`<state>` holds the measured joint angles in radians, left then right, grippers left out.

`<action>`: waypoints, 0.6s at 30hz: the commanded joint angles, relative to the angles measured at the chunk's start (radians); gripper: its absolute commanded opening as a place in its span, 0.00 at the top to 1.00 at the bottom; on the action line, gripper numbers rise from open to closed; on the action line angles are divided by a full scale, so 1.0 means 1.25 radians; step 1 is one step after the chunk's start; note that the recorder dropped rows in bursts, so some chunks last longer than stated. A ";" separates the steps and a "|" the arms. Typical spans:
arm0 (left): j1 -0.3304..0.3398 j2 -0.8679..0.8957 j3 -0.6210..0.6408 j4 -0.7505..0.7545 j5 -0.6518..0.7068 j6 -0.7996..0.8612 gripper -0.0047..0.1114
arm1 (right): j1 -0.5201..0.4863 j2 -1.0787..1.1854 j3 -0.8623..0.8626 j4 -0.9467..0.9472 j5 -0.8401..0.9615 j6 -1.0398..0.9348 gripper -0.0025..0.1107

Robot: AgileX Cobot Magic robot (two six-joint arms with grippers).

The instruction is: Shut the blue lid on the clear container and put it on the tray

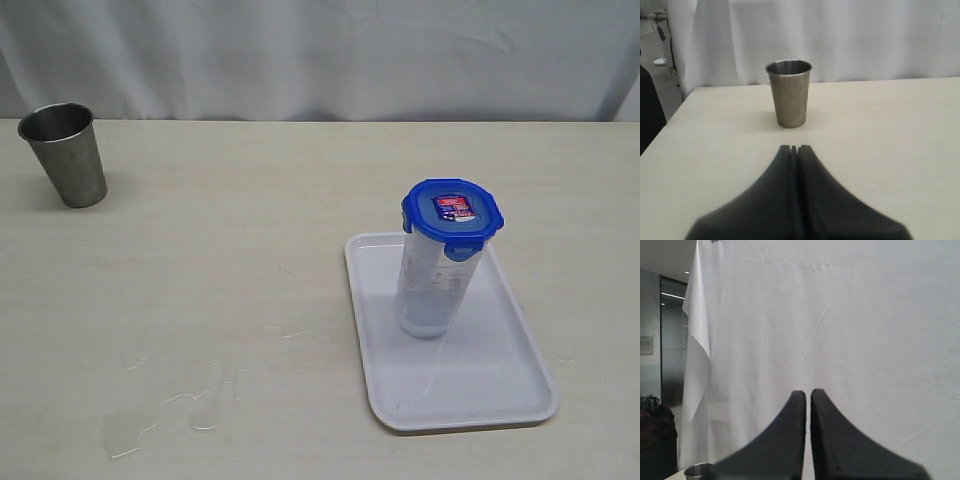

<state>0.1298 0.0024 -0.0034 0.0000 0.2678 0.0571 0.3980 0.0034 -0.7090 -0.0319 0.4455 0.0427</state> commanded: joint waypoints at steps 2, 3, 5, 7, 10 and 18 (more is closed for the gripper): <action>0.002 -0.002 0.003 0.000 0.022 0.005 0.96 | 0.001 -0.003 0.004 -0.005 0.000 -0.003 0.94; 0.002 -0.002 0.003 0.000 0.022 0.005 0.96 | 0.001 -0.003 0.004 -0.005 0.000 -0.003 0.94; 0.002 -0.002 0.003 0.000 0.022 0.005 0.96 | 0.001 -0.003 0.004 -0.005 0.000 -0.003 0.94; 0.002 -0.002 0.003 0.000 0.022 0.005 0.96 | 0.001 -0.003 0.004 -0.005 0.000 -0.003 0.94; 0.002 -0.002 0.003 0.000 0.027 0.005 0.96 | 0.001 -0.003 0.004 -0.005 0.000 -0.003 0.94; 0.002 -0.002 0.003 0.000 0.028 0.005 0.96 | 0.001 -0.003 0.004 -0.005 0.000 -0.003 0.94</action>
<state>0.1298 0.0024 -0.0034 0.0000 0.3045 0.0571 0.3980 0.0034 -0.7090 -0.0319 0.4455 0.0427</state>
